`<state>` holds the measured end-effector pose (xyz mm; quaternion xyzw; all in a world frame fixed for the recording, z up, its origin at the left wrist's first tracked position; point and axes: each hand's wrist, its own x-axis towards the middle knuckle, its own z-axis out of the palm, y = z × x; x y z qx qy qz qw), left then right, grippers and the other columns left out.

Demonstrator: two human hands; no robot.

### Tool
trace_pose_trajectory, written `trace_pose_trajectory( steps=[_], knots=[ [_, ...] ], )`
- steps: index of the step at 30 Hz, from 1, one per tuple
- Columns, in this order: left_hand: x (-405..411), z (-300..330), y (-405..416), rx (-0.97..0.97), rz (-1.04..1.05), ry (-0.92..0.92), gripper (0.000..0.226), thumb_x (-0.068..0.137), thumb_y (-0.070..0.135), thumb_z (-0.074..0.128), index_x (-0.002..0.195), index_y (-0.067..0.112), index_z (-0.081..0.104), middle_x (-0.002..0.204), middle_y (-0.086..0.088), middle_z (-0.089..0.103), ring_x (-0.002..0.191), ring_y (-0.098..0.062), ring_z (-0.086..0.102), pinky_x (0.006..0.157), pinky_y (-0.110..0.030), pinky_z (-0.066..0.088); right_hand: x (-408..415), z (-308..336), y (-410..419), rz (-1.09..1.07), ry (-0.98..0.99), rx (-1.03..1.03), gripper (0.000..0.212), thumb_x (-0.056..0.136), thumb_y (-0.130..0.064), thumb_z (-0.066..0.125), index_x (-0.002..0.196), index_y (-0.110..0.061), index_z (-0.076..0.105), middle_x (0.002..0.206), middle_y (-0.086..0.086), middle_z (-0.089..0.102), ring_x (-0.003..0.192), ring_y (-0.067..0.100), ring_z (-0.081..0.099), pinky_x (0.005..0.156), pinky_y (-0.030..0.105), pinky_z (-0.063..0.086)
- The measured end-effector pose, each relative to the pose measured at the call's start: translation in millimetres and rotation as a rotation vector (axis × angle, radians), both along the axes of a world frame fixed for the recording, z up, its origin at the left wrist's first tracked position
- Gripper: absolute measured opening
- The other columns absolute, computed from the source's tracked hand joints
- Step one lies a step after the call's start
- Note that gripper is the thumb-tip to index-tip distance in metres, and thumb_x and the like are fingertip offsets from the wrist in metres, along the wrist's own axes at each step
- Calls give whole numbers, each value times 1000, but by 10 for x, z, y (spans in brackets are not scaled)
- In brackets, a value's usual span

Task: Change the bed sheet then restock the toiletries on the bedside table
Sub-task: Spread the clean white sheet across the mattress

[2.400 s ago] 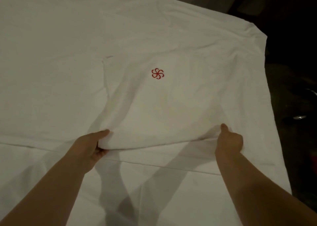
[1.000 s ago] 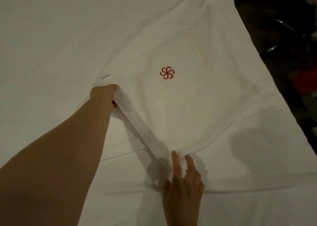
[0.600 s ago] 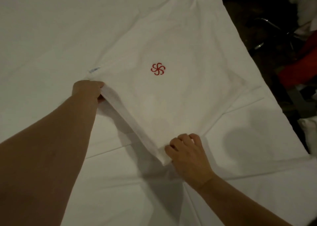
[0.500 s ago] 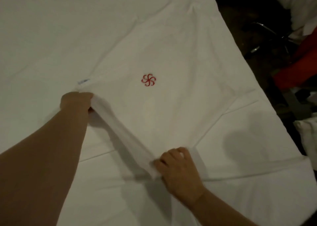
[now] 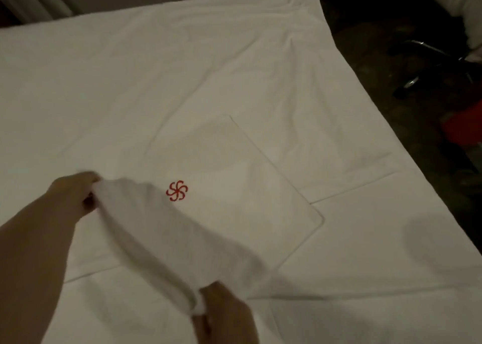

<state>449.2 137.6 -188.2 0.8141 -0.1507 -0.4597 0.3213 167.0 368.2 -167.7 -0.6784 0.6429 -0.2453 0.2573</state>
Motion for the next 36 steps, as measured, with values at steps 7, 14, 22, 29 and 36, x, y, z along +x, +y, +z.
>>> trace_pose_trajectory(
  steps=[7,14,22,29,36],
  knots=[
    [-1633,522,-841,-84,-301,-105,24,87,12,59,66,8,47,32,-1,49,27,-7,49,47,-23,45,-816,-42,-384,-427,-211,146,21,86,-36,55,75,-25,41,50,-10,42,67,20,52,57,23,33],
    [-2367,26,-1259,-66,-421,-242,39,64,29,68,91,0,66,93,-17,68,89,-32,67,85,-40,55,-1306,-260,-658,-634,-110,322,16,91,-20,54,76,-16,50,78,0,53,71,18,51,62,29,33],
    [-2777,-2,-918,-174,-766,-610,35,97,20,45,124,1,56,126,-17,59,109,-28,58,87,-26,43,-1424,-318,-690,-686,79,164,23,80,-17,55,102,-9,50,107,7,47,98,32,51,77,31,36],
    [-2385,-181,229,-335,-1263,-1069,61,98,41,19,148,13,-4,156,0,-8,146,-24,-6,113,-53,-3,-672,-200,-842,296,262,-114,55,82,-26,36,138,-24,37,153,0,26,138,24,25,114,43,16],
    [-1803,-356,194,52,-1304,-1136,63,96,51,13,151,26,-4,159,3,-9,146,-24,-9,113,-56,1,-1344,-749,-1245,339,525,-12,55,86,-42,35,136,-23,51,144,0,46,132,22,45,108,44,21]
  ],
)
